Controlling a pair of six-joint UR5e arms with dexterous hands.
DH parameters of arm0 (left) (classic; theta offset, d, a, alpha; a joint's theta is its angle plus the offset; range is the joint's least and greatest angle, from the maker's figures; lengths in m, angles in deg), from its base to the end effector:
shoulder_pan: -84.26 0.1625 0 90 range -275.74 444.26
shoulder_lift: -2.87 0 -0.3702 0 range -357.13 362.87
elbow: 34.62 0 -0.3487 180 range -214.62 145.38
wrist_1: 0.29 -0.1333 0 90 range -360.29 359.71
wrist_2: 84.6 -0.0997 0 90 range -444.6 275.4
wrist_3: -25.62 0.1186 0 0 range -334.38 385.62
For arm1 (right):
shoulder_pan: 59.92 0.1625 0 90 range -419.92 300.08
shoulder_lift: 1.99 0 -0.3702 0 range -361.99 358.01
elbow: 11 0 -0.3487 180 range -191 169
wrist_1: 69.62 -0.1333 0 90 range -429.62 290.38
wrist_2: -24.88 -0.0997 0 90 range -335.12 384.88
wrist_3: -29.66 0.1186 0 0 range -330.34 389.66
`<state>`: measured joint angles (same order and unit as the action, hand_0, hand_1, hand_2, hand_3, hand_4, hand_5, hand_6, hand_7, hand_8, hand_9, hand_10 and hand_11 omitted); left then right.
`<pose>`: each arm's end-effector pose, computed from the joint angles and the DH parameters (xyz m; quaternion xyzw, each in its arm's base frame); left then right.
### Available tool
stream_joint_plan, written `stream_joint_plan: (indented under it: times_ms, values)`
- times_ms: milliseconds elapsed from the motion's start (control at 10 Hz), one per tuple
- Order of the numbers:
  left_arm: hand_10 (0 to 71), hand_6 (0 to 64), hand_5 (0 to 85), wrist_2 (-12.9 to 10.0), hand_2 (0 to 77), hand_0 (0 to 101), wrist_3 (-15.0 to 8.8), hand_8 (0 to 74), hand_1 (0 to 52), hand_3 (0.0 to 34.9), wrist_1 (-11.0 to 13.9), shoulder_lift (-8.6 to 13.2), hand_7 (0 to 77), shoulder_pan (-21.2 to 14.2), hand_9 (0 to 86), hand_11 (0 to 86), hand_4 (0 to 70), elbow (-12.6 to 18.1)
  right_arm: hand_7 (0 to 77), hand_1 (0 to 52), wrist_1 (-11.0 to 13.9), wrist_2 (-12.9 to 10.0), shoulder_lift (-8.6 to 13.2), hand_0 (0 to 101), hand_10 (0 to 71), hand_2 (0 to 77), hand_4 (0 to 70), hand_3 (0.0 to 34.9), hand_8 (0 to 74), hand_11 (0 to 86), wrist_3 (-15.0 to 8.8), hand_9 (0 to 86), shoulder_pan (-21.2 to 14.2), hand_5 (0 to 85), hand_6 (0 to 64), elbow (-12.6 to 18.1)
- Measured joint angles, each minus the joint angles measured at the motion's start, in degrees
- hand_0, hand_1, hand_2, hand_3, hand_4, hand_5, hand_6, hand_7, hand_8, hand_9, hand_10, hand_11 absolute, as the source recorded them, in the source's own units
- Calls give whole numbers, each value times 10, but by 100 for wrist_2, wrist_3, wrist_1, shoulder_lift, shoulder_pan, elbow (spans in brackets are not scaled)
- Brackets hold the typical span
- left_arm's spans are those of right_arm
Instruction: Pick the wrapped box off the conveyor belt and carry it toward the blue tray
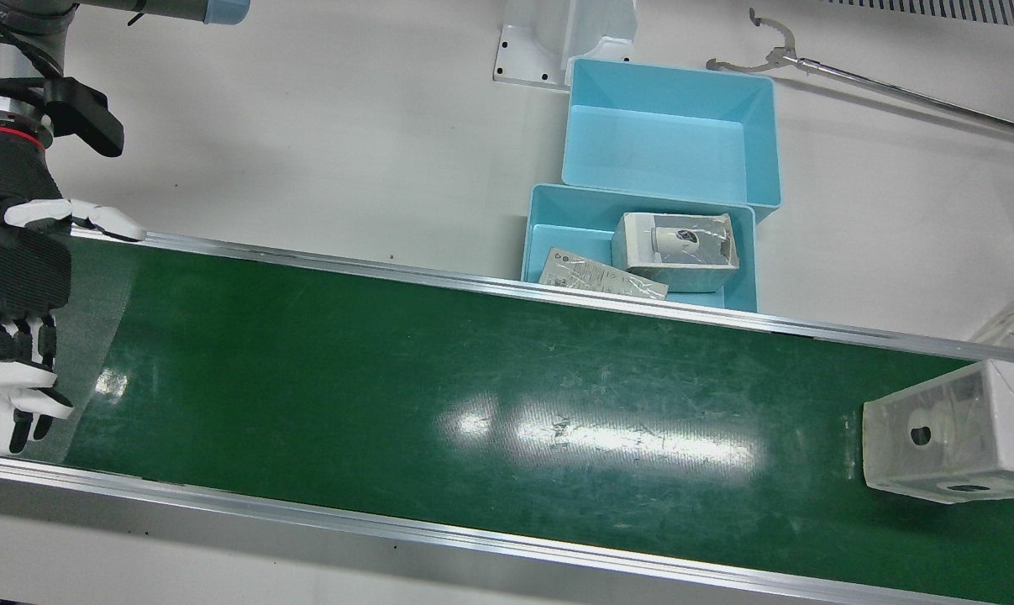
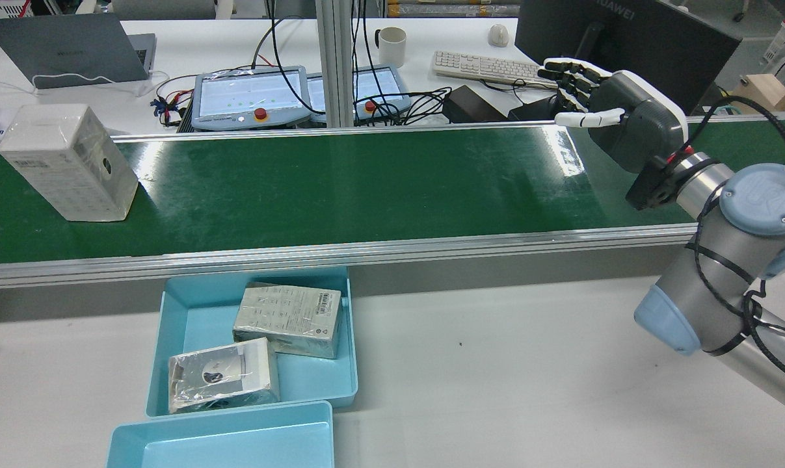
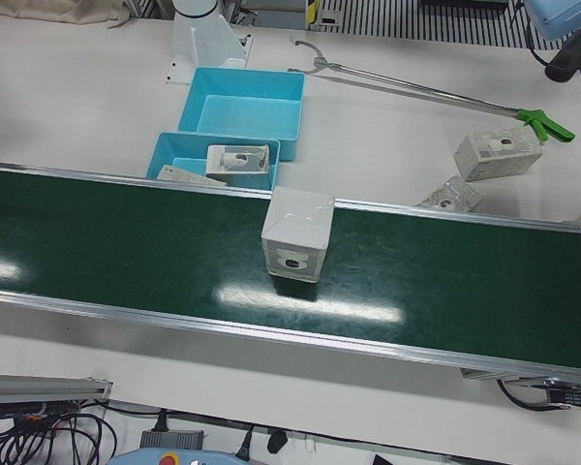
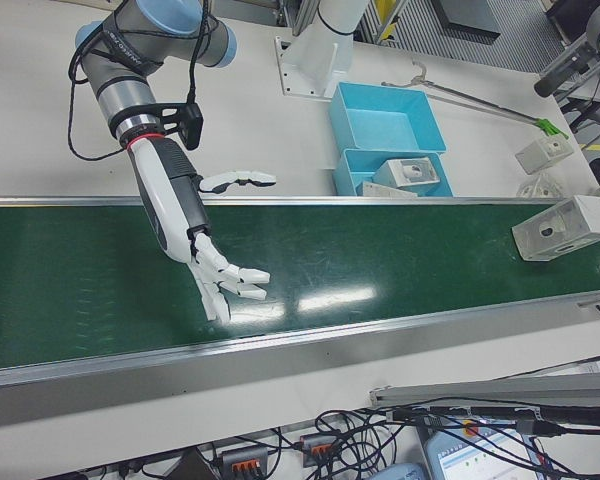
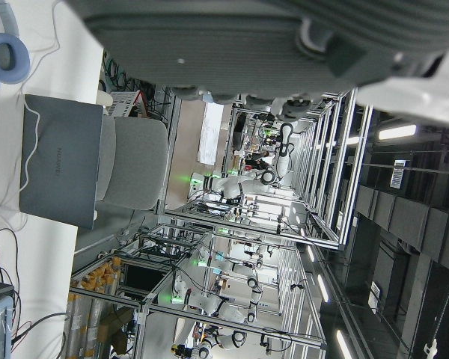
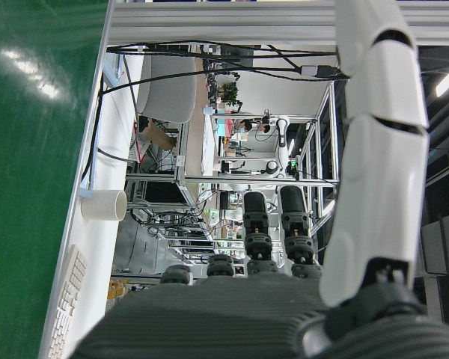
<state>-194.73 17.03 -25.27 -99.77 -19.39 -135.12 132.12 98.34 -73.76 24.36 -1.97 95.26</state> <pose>-0.2102 -0.4735 0.4899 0.0952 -0.6898 0.7175 0.0171 -0.1429 -0.5431 0.3888 -0.0915 -0.7729 0.6212 0.0913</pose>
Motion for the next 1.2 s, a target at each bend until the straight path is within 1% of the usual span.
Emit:
stream_joint_plan:
  times_ms: [200,300,400,500,700,1000,1200]
  values:
    - [5,0,11,0,11,0,0,5,0,0,0,0,5,0,0,0,0,0,185,136,-186,-5,8,470,0,169,115,57,5,16,-55,44,-8,245,38,-4]
    - [5,0,11,0,11,0,0,5,0,0,0,0,5,0,0,0,0,0,191,131,-252,-6,10,469,0,169,125,44,5,16,-59,44,-10,245,38,-3]
    - [5,0,11,0,11,0,0,5,0,0,0,0,5,0,0,5,0,0,191,131,-292,-7,12,469,0,169,125,44,5,16,-55,44,-9,245,38,-2]
    - [5,0,11,0,11,0,0,5,0,0,0,0,5,0,0,0,0,0,213,131,-315,-7,13,469,0,169,142,44,5,16,-54,49,-12,262,49,-3]
    - [0,0,11,0,11,0,0,5,0,0,0,0,5,0,0,0,0,0,213,125,-329,-7,14,469,0,164,142,50,5,16,-65,49,-20,262,55,-4]
    - [5,0,5,0,11,0,0,5,0,0,0,0,5,0,0,0,0,0,213,125,-331,-7,8,467,0,164,153,50,5,16,-77,49,-24,262,55,-19]
    - [5,0,5,0,11,0,0,5,0,0,0,0,5,0,0,0,0,0,213,125,-392,-9,22,467,0,164,153,50,5,16,-83,49,-38,262,55,-127]
